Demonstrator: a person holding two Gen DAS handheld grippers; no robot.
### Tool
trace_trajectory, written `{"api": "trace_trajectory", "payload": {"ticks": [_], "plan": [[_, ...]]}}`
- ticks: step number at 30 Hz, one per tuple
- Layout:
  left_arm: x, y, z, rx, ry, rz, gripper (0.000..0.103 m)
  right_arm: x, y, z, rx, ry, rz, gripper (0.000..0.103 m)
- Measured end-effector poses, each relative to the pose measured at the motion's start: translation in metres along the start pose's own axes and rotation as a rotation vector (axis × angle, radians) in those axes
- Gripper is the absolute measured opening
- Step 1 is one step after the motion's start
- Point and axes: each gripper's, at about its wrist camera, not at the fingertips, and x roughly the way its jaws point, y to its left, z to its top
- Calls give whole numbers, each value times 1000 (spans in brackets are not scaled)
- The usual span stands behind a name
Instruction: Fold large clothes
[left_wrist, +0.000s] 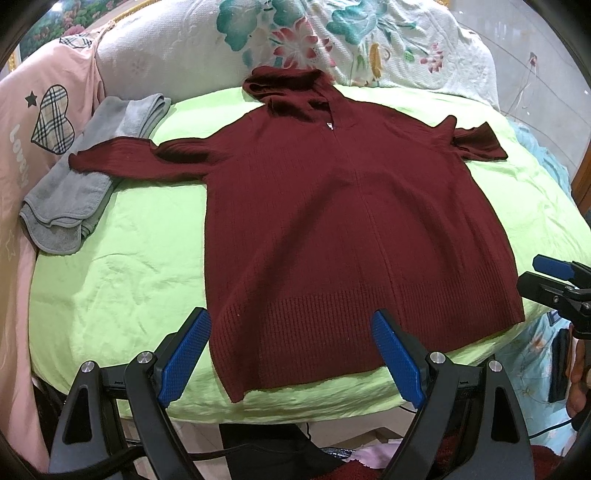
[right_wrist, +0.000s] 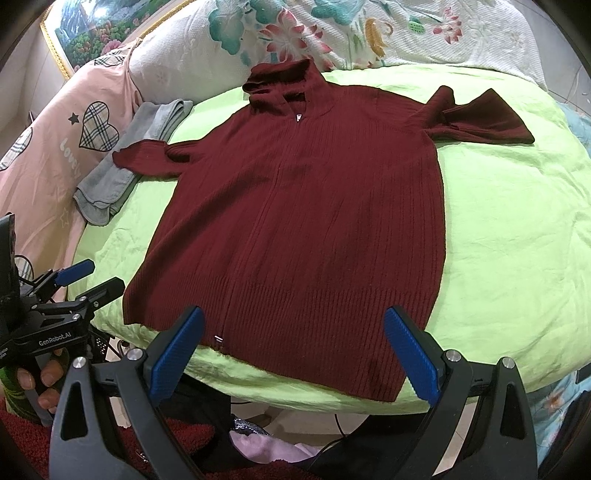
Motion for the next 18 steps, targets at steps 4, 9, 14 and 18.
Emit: {"api": "trace_trajectory", "payload": {"ticks": [4,9,14,18], "plan": [[1,-1,-1,17,-14,24,89,0,1,0,0,-1,-3,98],[3,-3,-1,23,-14,33,89,-1,0,-1,-1,-12,-2,98],[6,-2,1,19,6,24,89,1,-1,1,9,13,-4,98],[9,-2,2,23,0,29,89,3,-4,3,7,5,-6,98]]}}
